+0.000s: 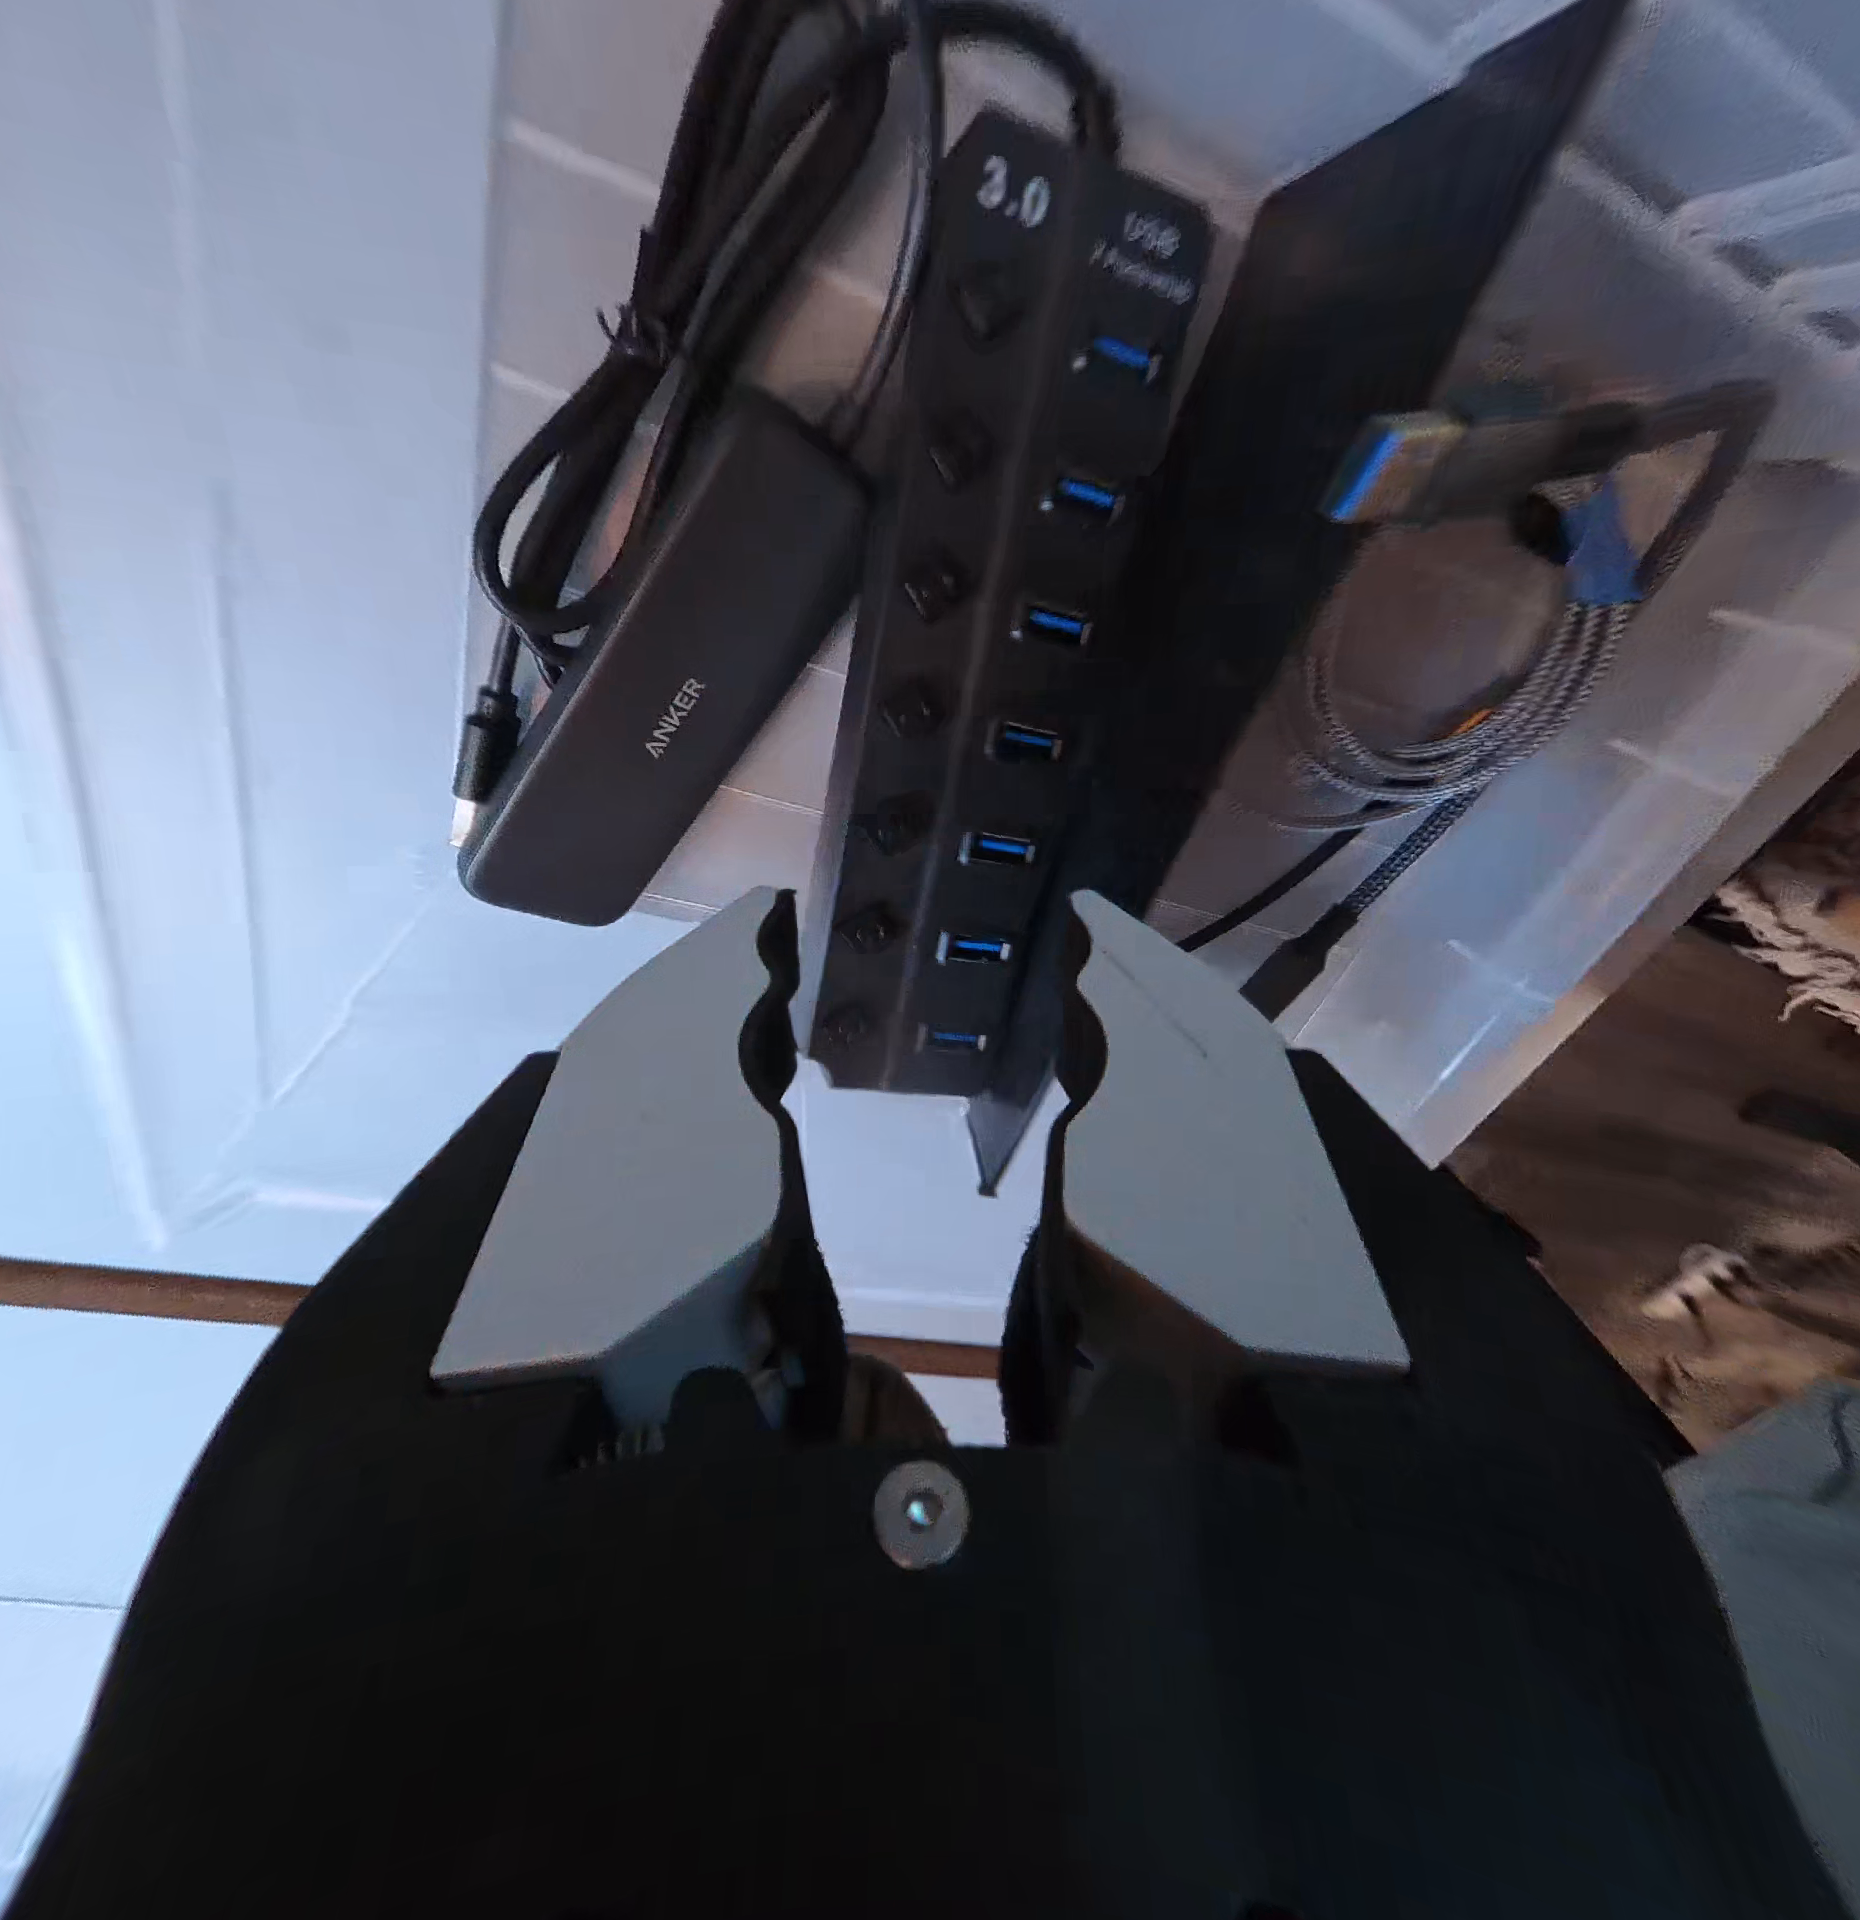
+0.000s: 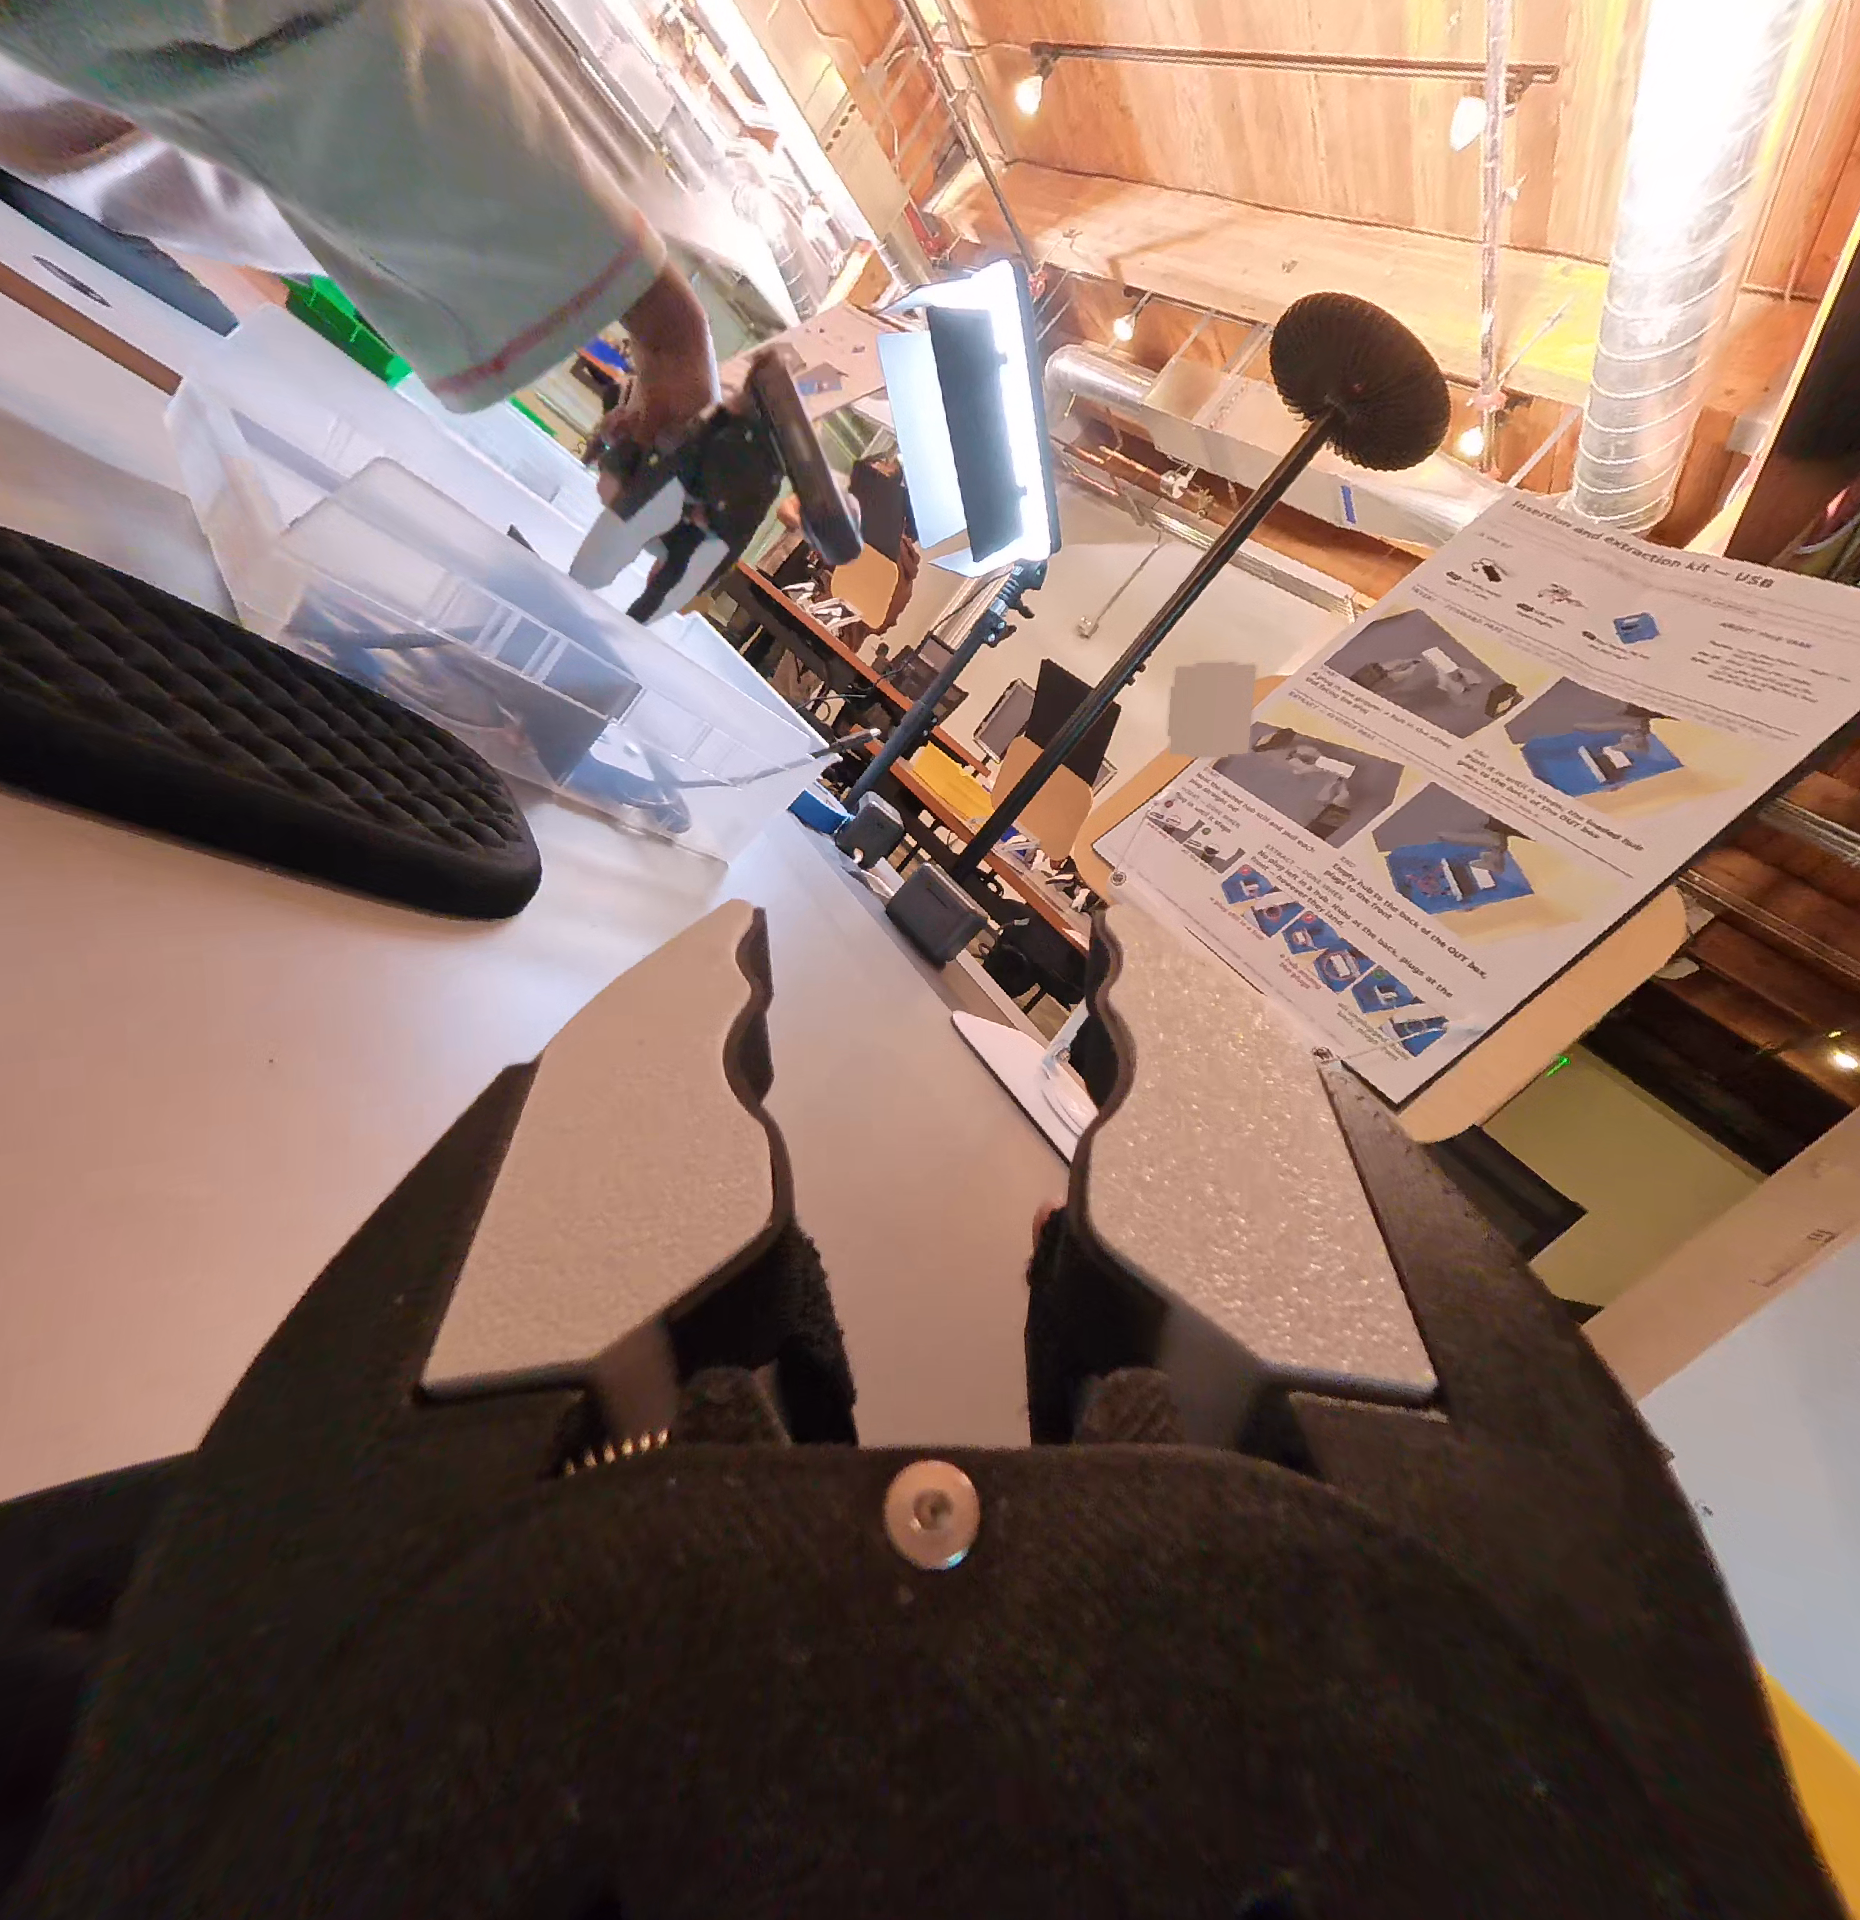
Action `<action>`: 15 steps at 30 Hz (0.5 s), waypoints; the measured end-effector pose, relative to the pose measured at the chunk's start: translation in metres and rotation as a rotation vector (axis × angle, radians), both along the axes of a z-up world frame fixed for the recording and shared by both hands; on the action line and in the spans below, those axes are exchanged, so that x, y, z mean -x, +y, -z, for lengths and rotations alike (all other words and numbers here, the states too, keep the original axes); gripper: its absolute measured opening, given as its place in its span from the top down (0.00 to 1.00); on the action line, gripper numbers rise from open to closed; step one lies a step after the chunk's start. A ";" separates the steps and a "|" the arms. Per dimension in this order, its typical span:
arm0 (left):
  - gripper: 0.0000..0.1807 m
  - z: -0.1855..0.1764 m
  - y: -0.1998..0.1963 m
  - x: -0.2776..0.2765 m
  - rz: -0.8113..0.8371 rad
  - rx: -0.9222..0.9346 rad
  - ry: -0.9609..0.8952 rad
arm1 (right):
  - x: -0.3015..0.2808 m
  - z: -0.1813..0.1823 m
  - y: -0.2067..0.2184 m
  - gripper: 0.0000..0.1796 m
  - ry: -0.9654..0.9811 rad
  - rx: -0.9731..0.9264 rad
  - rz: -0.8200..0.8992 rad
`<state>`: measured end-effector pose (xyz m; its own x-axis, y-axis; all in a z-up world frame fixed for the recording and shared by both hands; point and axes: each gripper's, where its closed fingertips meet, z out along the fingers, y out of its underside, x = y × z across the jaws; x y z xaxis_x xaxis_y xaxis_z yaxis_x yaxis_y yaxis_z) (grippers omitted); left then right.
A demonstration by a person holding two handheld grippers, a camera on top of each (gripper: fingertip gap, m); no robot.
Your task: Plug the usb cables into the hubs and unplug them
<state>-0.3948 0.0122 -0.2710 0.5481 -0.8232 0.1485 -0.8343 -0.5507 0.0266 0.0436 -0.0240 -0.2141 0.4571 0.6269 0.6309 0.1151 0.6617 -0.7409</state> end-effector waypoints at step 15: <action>0.72 0.034 -0.019 0.006 -0.057 0.430 0.041 | 0.004 0.015 0.007 0.67 -0.097 0.004 0.039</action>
<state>-0.4012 -0.0066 -0.3052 0.6035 -0.6594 0.4483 -0.7963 -0.5277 0.2958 0.0395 -0.0171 -0.2289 0.4180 0.6127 0.6707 0.2119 0.6522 -0.7278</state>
